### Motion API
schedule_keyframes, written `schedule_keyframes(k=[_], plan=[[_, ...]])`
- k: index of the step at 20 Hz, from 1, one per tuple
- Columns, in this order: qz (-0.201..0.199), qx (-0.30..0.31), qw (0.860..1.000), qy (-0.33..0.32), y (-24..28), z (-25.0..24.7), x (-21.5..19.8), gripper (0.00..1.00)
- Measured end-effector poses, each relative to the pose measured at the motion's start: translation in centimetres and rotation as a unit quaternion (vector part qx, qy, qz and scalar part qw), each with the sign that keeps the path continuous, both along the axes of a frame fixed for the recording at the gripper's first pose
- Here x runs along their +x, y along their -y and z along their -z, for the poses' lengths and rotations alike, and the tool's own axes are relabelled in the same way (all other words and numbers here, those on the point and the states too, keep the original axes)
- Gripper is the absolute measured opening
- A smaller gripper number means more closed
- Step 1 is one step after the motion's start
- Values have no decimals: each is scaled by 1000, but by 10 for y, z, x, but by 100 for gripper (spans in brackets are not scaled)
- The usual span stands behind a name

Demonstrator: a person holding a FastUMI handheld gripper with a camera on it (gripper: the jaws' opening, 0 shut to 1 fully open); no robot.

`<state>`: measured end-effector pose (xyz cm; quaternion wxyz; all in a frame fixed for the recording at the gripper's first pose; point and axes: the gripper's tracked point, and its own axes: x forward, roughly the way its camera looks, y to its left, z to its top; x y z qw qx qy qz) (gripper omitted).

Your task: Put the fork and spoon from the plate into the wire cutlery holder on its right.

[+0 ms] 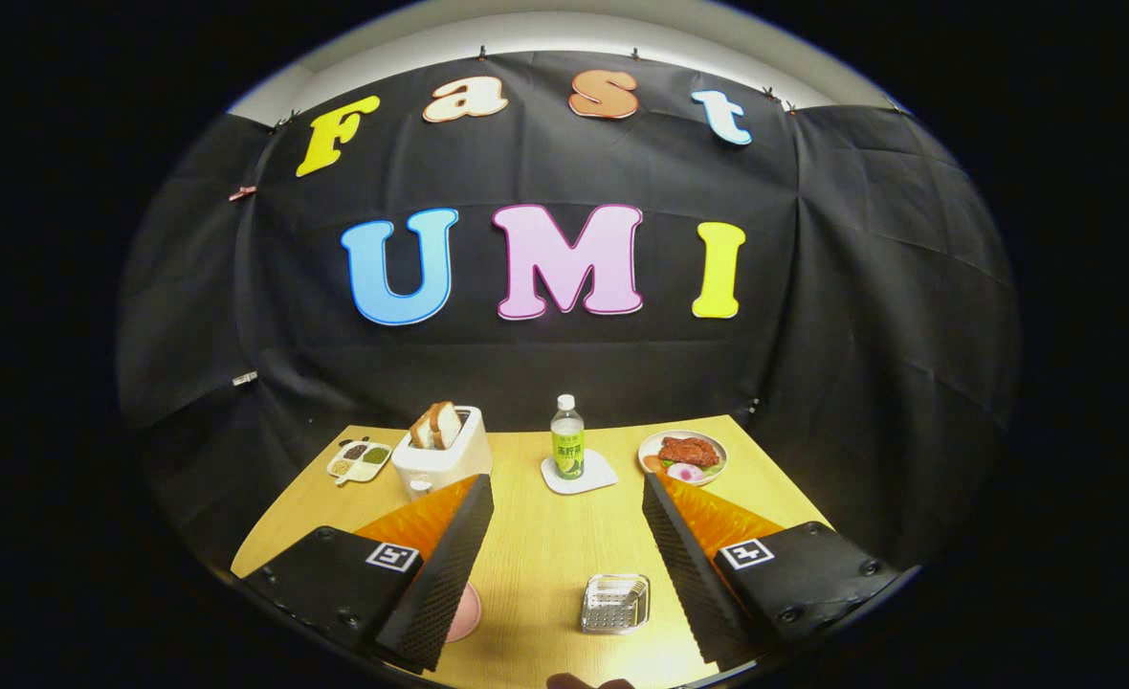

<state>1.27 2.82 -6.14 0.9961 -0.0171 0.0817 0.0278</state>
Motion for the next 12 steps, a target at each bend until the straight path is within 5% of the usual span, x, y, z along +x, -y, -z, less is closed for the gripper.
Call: schedule_keyframes(k=[12], plan=[[-119,-55,982,-139,-98,114,5,98]])
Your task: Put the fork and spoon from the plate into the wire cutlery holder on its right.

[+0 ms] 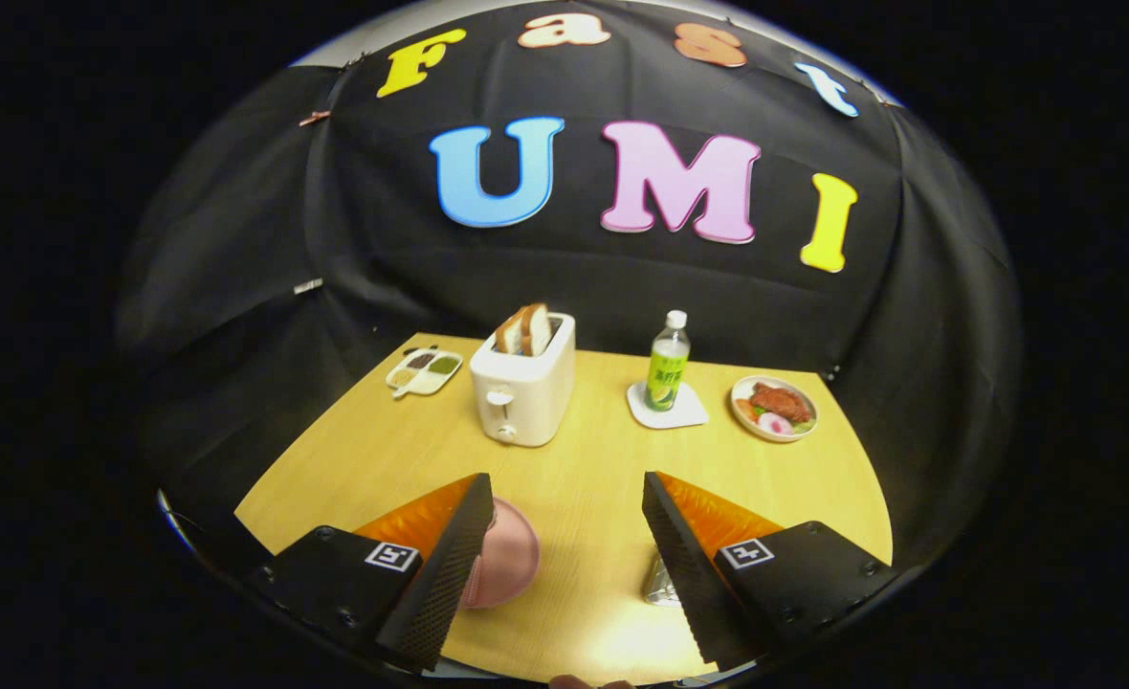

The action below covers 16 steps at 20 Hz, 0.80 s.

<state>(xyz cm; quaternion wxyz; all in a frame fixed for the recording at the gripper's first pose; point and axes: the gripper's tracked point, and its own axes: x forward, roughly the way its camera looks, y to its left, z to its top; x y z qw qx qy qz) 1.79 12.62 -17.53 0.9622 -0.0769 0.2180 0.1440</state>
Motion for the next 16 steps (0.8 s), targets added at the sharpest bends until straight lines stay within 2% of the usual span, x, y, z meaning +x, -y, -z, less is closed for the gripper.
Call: schedule_keyframes(k=[6,16], plan=[[-24,-47,994,-98,-29,85,-3,98],[-73,-112,965,-227,-58,191,-24,97]])
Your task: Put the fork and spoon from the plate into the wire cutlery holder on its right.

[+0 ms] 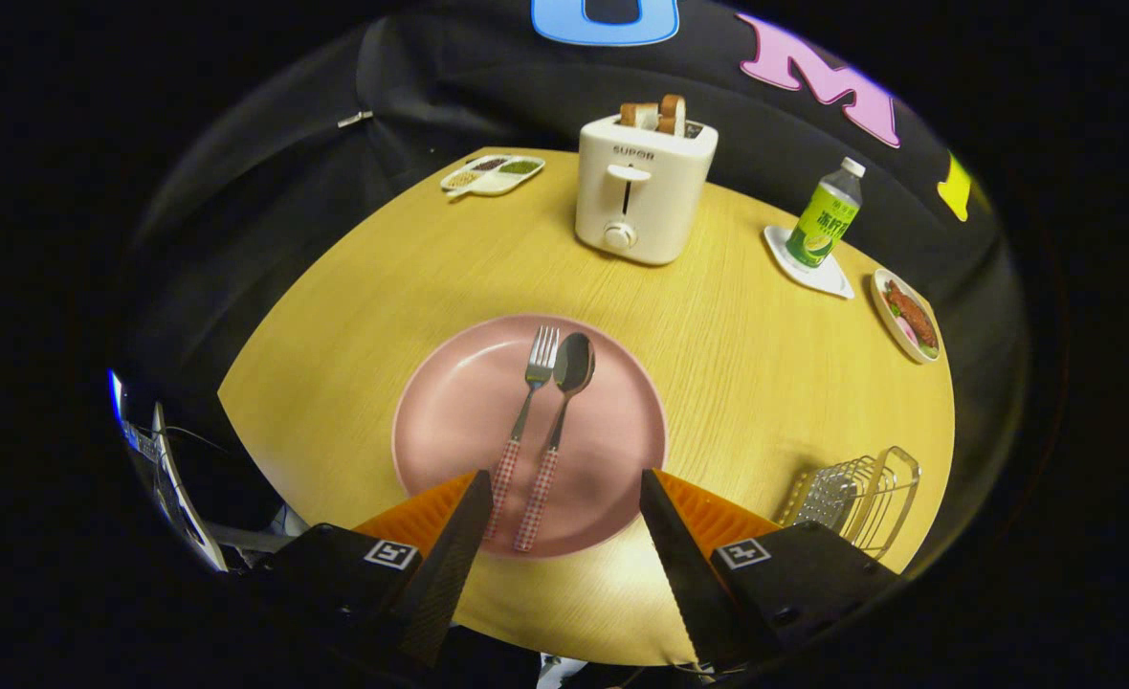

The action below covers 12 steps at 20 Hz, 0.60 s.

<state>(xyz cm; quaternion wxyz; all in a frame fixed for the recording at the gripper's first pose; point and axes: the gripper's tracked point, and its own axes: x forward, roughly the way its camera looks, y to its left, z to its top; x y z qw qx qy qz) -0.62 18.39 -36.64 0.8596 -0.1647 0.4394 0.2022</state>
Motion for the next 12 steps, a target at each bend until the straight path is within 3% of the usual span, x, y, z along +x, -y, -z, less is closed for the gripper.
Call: schedule_keyframes(k=[5,10,12], plan=[[10,-6,999,-37,-1,23,-3,77],[13,-13,998,-55,-2,41,-2,71],[13,-13,998,-62,-4,49,-2,52]])
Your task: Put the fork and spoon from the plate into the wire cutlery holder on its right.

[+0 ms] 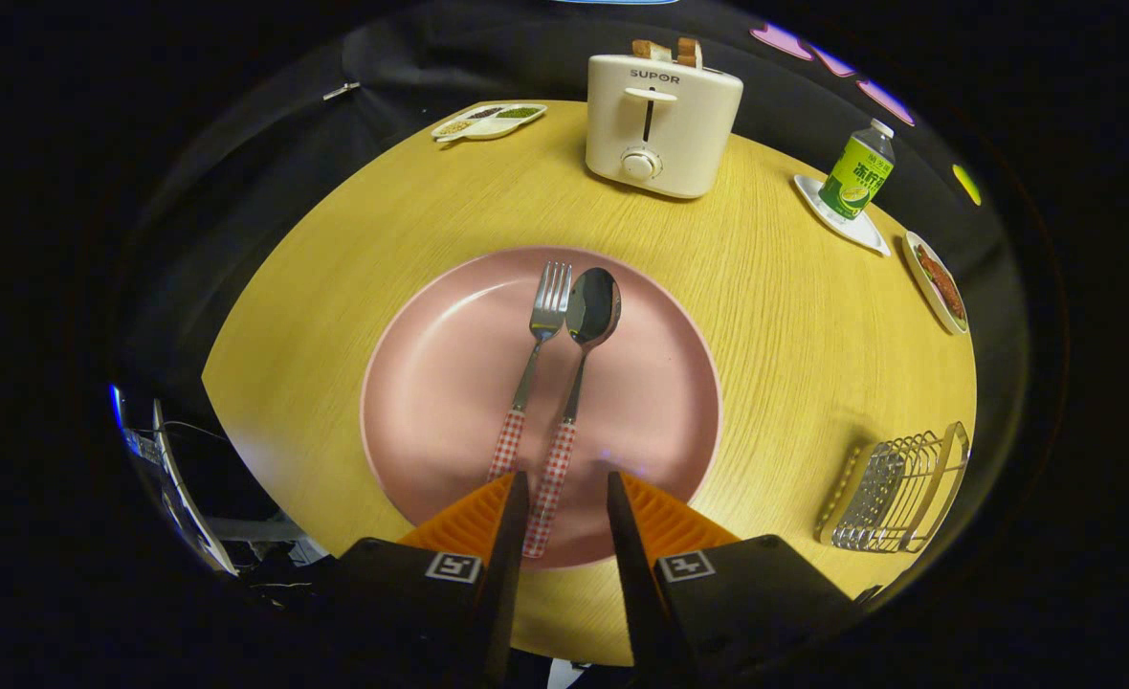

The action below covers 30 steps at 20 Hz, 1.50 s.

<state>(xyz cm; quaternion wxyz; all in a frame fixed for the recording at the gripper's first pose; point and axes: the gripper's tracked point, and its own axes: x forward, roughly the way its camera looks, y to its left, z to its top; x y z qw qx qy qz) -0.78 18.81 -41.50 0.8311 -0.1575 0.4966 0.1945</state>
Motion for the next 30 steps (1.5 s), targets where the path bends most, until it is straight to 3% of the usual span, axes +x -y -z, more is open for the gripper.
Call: schedule_keyframes(k=[1,4,9,13,23,30], plan=[[2,0,1000,-6,0,2,-1,47],[8,7,1000,-17,-3,4,-3,46],[15,10,1000,-21,-1,7,0,18],[7,38,998,-54,-4,8,-5,9],[24,106,993,-54,18,-72,-10,9],[39,126,988,-76,85,-144,-35,8]])
